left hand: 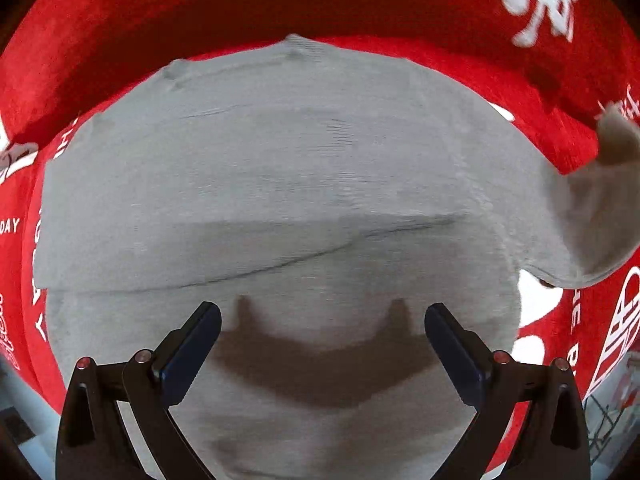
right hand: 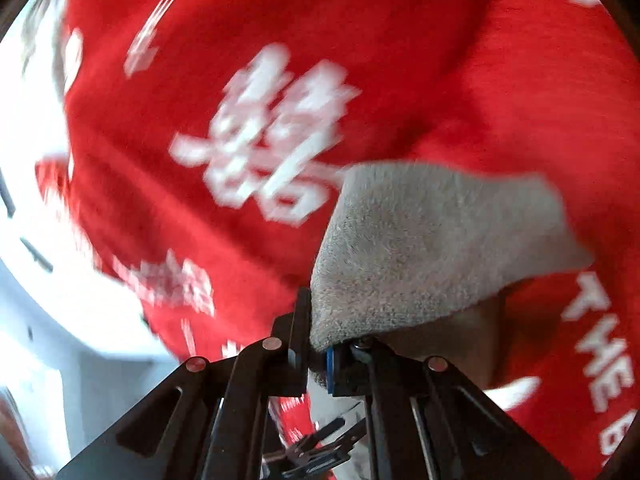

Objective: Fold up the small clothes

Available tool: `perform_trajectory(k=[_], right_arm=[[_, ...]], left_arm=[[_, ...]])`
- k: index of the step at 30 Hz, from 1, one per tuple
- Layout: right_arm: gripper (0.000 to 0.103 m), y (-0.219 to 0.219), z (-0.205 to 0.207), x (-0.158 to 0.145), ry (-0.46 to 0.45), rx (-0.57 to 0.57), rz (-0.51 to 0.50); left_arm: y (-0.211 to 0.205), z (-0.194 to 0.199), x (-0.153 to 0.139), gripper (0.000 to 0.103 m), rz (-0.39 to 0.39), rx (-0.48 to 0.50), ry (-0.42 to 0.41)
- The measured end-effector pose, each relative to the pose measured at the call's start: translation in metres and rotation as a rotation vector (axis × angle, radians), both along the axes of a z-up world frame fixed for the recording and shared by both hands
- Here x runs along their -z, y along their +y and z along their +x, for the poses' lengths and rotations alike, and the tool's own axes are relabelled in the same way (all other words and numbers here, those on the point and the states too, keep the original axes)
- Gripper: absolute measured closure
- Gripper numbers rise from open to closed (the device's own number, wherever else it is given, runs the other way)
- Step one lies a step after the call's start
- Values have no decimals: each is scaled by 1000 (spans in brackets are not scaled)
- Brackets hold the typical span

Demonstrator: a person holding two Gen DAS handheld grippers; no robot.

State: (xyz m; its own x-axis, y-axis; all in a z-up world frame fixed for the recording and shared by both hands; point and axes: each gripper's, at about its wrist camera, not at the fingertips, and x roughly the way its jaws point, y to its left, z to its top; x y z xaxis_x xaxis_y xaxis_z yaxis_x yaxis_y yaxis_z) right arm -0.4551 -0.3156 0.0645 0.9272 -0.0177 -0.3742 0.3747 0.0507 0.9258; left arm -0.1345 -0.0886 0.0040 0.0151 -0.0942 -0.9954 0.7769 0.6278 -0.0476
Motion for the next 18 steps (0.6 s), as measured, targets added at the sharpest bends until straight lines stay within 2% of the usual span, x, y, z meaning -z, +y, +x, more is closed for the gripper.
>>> perform_trajectory(k=[3,5,10,12,15,17,18], right_arm=[[96,19,57,-12,59,-137,-82],[96,39,99,-9,111,-227,-108],[96,93,180,31,189,-392,-51],[93,112,201,51,272,-447,-31],[92,130,219,83,472,-498,7],[72,129,215,83,441,-460,41],[50,127,212,79,413,-439,62]], left_arm=[[16,21,-2,1,-5,-9,-17],[30,39,-7,1,-24,-32,-29],[70,89,-16,1,-37,-90,-62],[82,106,-15,1,-34,-113,-68],[102,126,-6,1,-17,-156,-83],[114,138,-3,1,-14,-175,-89],[121,144,-3,1,-18,-182,-87]])
